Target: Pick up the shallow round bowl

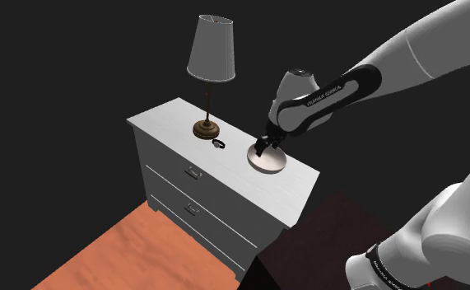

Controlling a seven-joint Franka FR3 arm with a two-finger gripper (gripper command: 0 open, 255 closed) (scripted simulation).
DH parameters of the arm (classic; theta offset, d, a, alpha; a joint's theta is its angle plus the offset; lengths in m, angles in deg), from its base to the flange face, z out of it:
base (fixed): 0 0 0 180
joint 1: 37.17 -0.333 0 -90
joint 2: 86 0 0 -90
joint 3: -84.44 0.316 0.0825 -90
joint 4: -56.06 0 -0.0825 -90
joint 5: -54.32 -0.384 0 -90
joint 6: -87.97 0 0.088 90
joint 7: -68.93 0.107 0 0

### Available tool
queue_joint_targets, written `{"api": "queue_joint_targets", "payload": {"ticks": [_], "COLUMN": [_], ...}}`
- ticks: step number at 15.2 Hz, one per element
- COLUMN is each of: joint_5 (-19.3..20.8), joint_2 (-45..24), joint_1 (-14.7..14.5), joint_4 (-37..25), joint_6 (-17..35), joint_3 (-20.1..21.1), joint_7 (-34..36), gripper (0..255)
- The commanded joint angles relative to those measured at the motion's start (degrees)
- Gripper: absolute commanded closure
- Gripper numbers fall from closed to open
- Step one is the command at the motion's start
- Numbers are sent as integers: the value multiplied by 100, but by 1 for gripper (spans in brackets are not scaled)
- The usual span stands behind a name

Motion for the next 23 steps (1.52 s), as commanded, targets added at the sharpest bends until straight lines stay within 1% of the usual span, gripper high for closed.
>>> {"api": "queue_joint_targets", "payload": {"ticks": [1, 4, 11, 13, 14, 23], "joint_5": [7, 28, 30, 30, 28, 30], "joint_2": [-541, -1205, -1721, -1765, -1775, -1765], "joint_1": [-12, -36, -35, -35, -28, -35], "joint_4": [-301, -686, -743, -750, -759, -751], "joint_6": [264, 572, 1030, 1067, 1068, 1066], "joint_3": [8, 11, 10, 9, 10, 9], "joint_7": [34, 92, 107, 108, 100, 108], "gripper": [0, 0, 0, 0, 255, 255]}}
